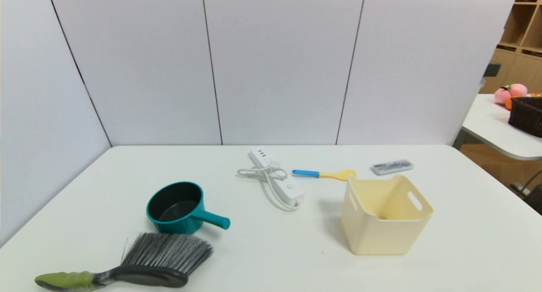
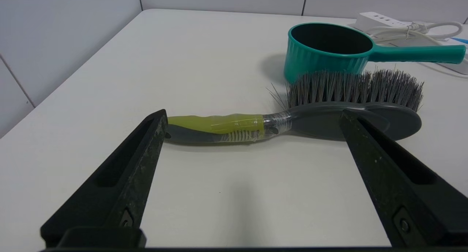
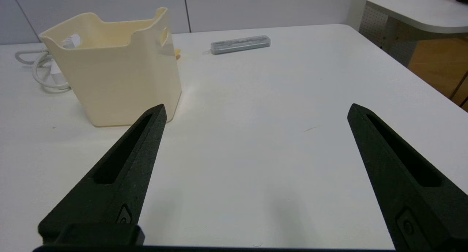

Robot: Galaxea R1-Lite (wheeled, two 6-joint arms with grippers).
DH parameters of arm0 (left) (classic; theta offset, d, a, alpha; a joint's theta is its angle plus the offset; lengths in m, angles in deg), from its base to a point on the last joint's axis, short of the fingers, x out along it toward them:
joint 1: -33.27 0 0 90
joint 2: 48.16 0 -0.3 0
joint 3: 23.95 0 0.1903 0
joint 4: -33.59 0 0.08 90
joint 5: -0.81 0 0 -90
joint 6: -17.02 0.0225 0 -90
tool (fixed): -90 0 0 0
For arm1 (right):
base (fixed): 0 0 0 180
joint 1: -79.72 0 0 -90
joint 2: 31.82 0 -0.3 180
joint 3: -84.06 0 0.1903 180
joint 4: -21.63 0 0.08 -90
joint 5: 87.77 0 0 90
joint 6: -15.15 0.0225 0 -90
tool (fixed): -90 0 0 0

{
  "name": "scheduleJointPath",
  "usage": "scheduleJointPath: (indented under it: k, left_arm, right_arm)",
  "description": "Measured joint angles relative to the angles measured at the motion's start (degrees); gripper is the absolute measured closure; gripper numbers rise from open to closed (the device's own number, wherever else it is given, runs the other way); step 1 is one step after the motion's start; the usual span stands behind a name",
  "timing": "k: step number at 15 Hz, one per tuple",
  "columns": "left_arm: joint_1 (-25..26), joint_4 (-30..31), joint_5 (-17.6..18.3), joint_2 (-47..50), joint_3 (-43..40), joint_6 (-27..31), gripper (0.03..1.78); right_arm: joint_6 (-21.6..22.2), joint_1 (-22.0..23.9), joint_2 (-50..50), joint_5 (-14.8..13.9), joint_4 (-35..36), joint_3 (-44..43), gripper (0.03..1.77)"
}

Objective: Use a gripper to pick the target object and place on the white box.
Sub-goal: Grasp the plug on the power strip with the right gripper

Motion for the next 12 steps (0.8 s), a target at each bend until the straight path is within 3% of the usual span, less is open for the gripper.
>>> scheduleJointPath:
  k: [8, 12]
  left_arm:
    - [0.0, 0.0, 0.0, 0.0, 0.0, 0.0, 0.12]
    - [0.0, 0.0, 0.0, 0.0, 0.0, 0.0, 0.12]
  right_arm:
    - [-3.1, 0.0, 0.0, 1.6, 1.6, 0.0, 0.09]
    - [-5.5, -0.2, -6.0, 10.0, 10.1, -8.1, 0.09]
